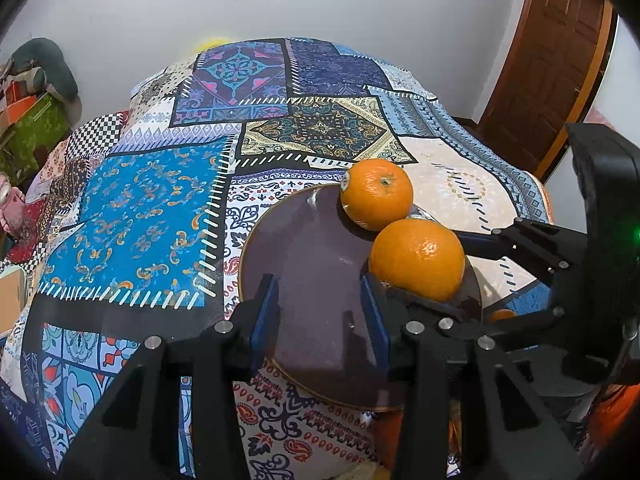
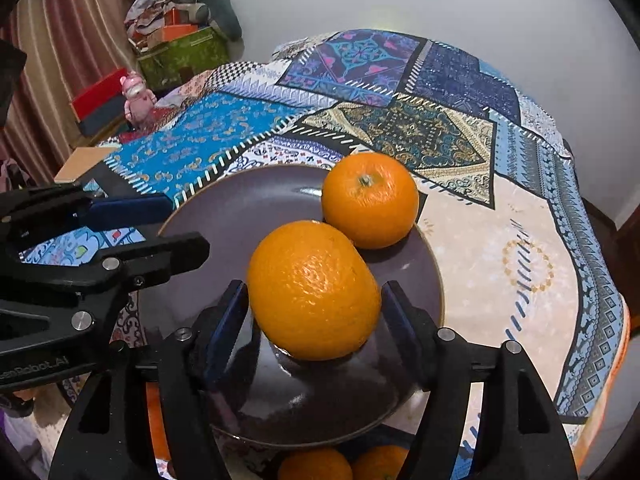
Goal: Organize fruits
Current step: 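Open both grippers to release the oranges on the plate and withdraw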
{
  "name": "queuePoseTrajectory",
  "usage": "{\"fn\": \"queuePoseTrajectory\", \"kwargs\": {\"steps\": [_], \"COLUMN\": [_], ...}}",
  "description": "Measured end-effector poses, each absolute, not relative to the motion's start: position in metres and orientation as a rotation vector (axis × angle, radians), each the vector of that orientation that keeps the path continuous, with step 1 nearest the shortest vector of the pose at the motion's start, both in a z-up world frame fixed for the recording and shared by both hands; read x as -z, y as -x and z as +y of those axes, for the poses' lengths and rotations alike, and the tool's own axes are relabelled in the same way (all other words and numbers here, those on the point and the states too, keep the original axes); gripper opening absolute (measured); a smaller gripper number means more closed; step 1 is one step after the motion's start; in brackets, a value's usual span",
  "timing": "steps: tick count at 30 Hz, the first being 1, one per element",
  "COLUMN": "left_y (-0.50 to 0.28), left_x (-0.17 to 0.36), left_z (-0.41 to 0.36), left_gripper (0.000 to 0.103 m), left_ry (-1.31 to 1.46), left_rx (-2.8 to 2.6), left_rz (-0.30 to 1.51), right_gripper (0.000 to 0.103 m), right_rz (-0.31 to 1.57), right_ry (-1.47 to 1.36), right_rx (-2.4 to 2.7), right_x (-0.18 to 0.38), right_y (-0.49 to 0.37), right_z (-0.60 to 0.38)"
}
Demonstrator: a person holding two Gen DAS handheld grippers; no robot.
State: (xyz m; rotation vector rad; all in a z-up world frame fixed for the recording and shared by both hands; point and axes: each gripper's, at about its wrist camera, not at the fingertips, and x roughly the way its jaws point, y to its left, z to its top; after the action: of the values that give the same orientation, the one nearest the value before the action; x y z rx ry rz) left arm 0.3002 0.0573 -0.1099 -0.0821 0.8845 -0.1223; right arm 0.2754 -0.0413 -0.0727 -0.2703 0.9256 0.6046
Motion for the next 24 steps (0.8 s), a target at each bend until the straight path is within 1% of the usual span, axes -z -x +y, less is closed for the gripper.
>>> {"fn": "queuePoseTrajectory", "kwargs": {"steps": [10,16,18,24], "left_y": [-0.278,-0.251,-0.242,-0.218], "left_x": [0.092,0.077,0.074,0.073], "left_z": [0.056,0.048,0.045,0.036], "left_gripper": [0.046,0.056,0.061,0.065], "left_ry": [0.088,0.063,0.057,0.062], "left_rx": [0.128,0.135,0.138,0.164], "left_rz": [0.858,0.827,0.82,0.827], "right_gripper": [0.068,0.069,0.07,0.072], "right_rz": [0.854,0.803,0.785,0.771], "right_ry": [0.234,0.225,0.218,0.192], "right_rx": [-0.585,-0.563,-0.553,-0.529], "right_x": [0.046,0.029,0.025,0.023], "right_y": [-0.252,-0.227,-0.217,-0.195], "right_z": [-0.065,-0.085,-0.093,-0.114]}}
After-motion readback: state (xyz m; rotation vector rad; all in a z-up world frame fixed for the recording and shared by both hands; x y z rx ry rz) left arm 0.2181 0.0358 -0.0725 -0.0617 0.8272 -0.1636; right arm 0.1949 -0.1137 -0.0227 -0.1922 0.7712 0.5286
